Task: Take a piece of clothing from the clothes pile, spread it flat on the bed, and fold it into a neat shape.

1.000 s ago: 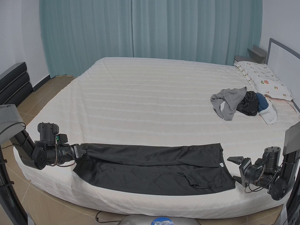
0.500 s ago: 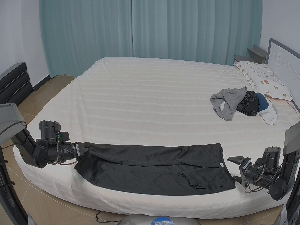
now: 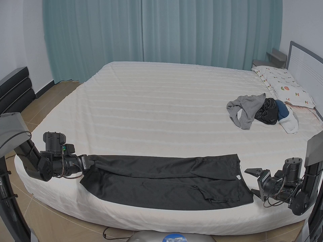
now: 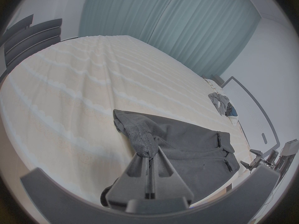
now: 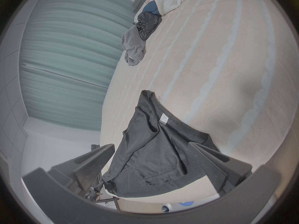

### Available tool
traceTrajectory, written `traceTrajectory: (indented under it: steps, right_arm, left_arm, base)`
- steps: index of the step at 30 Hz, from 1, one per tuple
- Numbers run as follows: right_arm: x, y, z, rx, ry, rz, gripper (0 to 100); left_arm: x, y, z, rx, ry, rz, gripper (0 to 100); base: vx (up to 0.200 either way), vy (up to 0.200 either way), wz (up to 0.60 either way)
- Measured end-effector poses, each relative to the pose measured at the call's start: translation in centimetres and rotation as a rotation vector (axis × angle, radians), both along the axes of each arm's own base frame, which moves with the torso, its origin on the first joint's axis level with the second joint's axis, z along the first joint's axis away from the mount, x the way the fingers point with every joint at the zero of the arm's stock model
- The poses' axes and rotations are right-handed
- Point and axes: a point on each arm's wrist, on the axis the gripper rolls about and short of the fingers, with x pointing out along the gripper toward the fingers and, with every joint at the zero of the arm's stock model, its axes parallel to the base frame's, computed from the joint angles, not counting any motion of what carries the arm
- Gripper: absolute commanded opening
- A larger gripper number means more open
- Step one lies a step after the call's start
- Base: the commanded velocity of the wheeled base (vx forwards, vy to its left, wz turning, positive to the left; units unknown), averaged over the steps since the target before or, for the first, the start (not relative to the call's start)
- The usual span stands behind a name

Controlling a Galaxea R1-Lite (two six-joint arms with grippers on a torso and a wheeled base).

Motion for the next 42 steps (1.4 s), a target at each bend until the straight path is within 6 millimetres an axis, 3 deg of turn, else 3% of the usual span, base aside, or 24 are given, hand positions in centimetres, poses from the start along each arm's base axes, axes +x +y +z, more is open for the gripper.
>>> traceTrajectory:
  steps: [11, 12, 33, 34, 42]
  right_arm:
    - [0.0, 0.0, 0.0, 0.0, 0.0, 0.0, 100]
    - [0.0, 0.0, 0.0, -0.001, 0.0, 0.0, 100]
    - [0.1, 0.0, -0.1, -0.003, 0.005, 0.001, 100]
    - [0.1, 0.0, -0.2, -0.003, 0.004, 0.001, 100]
    - [0.1, 0.0, -0.2, -0.003, 0.007, 0.001, 100]
  left_arm:
    - [0.6, 1.0, -0.9, -0.002, 0.019, 0.027, 0]
    - [0.6, 1.0, -1.0, -0.001, 0.024, 0.027, 100]
    - [1.6, 0.1, -2.7, 0.027, 0.032, -0.023, 100]
    - [1.6, 0.0, -2.8, 0.026, 0.035, -0.028, 0]
    - [1.4, -0.3, -3.0, 0.026, 0.046, -0.035, 0]
  base:
    - [0.0, 0.0, 0.0]
    - [0.0, 0.0, 0.0]
    - [0.0, 0.0, 0.0]
    - [0.0, 0.0, 0.0]
    - [0.0, 0.0, 0.0]
